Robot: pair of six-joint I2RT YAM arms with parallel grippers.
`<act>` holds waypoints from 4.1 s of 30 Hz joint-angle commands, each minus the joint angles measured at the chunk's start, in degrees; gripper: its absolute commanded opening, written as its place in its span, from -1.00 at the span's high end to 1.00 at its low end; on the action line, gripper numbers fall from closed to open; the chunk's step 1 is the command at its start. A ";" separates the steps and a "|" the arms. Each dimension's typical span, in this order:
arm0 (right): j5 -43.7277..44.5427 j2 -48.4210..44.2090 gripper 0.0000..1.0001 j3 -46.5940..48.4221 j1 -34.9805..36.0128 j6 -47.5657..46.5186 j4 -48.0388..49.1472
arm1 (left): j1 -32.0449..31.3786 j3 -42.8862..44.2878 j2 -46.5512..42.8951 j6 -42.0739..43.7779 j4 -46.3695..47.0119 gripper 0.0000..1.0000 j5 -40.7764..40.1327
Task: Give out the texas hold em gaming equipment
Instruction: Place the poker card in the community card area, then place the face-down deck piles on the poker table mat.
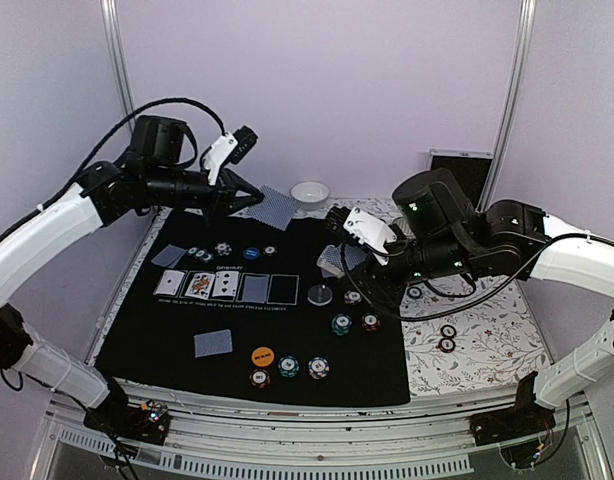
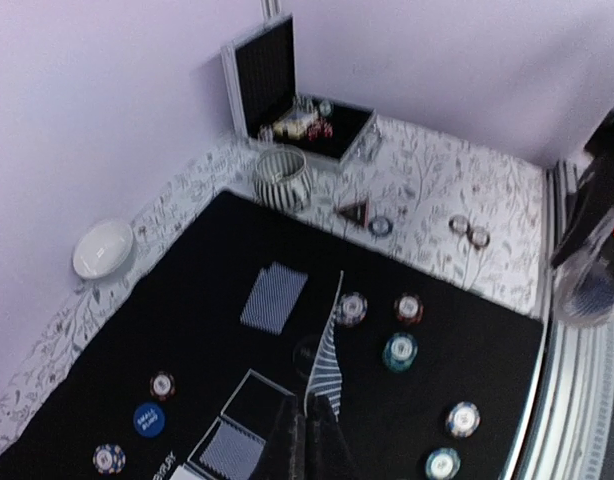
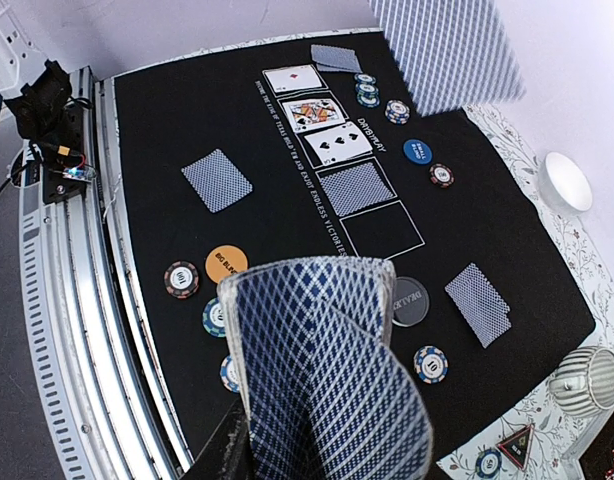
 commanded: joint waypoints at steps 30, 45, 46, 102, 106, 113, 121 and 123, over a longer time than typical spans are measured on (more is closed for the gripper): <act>0.85 -2.45 0.92 0.64 0.28 0.65 0.15 | -2.55 39.22 61.10 26.96 -38.60 1.00 -16.62; 0.93 -2.85 0.92 0.13 0.35 1.19 0.06 | -2.82 32.86 60.97 33.07 -24.66 1.00 -28.21; 0.95 -2.81 0.92 0.07 0.29 1.25 0.06 | -2.72 32.71 60.95 32.99 -23.76 1.00 -28.44; 1.54 -4.68 0.92 -2.72 0.28 4.57 -1.13 | -2.96 11.46 32.25 33.58 3.90 -0.01 -25.08; -0.51 -4.14 0.92 -5.86 0.23 9.36 -2.29 | -1.85 5.35 24.63 24.85 9.78 -0.47 -29.11; -8.97 -1.78 0.92 -14.75 -0.20 18.08 -1.94 | 0.00 -4.74 13.27 10.90 12.83 -0.96 -30.22; -14.81 5.01 0.93 -22.55 -1.67 23.94 2.73 | 1.90 -12.36 3.43 3.30 11.28 -0.96 -21.74; -15.58 7.05 0.93 -24.08 -2.68 24.96 3.88 | 3.08 -14.78 2.20 2.84 13.67 -0.96 -20.78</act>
